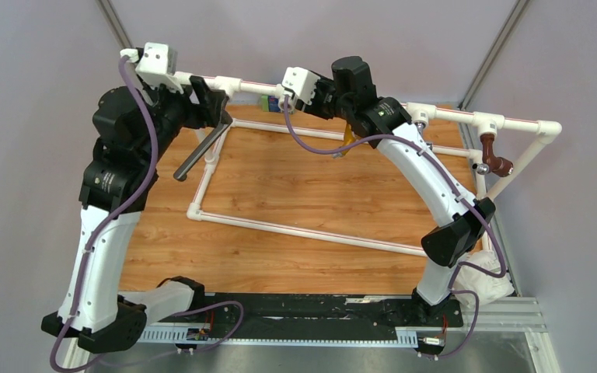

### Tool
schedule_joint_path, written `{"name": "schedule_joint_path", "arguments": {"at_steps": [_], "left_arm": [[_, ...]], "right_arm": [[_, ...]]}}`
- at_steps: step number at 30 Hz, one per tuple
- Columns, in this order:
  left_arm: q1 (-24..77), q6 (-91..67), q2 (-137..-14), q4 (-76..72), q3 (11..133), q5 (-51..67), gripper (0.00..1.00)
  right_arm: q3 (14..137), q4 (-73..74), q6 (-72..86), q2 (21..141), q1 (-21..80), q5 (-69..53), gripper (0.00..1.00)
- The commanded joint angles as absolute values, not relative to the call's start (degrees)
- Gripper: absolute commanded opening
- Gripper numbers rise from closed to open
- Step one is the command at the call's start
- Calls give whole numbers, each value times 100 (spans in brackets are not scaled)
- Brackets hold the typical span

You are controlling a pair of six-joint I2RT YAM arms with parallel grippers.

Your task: Install the water faucets

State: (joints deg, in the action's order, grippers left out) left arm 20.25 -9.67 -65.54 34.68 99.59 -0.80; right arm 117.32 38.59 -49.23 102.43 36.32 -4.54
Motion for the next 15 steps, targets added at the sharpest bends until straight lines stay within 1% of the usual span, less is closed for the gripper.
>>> {"name": "schedule_joint_path", "arguments": {"at_steps": [1, 2, 5, 9, 11, 13, 14, 15], "left_arm": [[1541, -738, -6714, 3788, 10020, -143, 81], [1442, -790, -6758, 3779, 9985, 216, 82], [1160, -826, -6943, 3701, 9897, 631, 85], [1090, -747, -7154, 3542, 9774, 957, 85], [1099, -668, -7277, 3559, 9765, 1037, 84], [1090, -537, -7382, 3595, 9765, 1098, 81], [1090, -440, -7435, 3630, 9773, 1099, 76], [1090, -396, -7470, 3656, 9782, 1142, 74]], "right_arm": [[11575, 3489, -4184, 10345, 3876, -1063, 7], [11575, 3489, -4184, 10345, 3867, -1055, 7], [11549, 3489, -4184, 10318, 3867, -1063, 7], [11505, 3481, -4201, 10292, 3867, -1055, 7], [11496, 3480, -4201, 10283, 3867, -1046, 7], [11487, 3480, -4201, 10266, 3867, -1046, 7], [11479, 3472, -4210, 10257, 3867, -1046, 7], [11461, 3480, -4210, 10248, 3876, -1046, 7]]}}
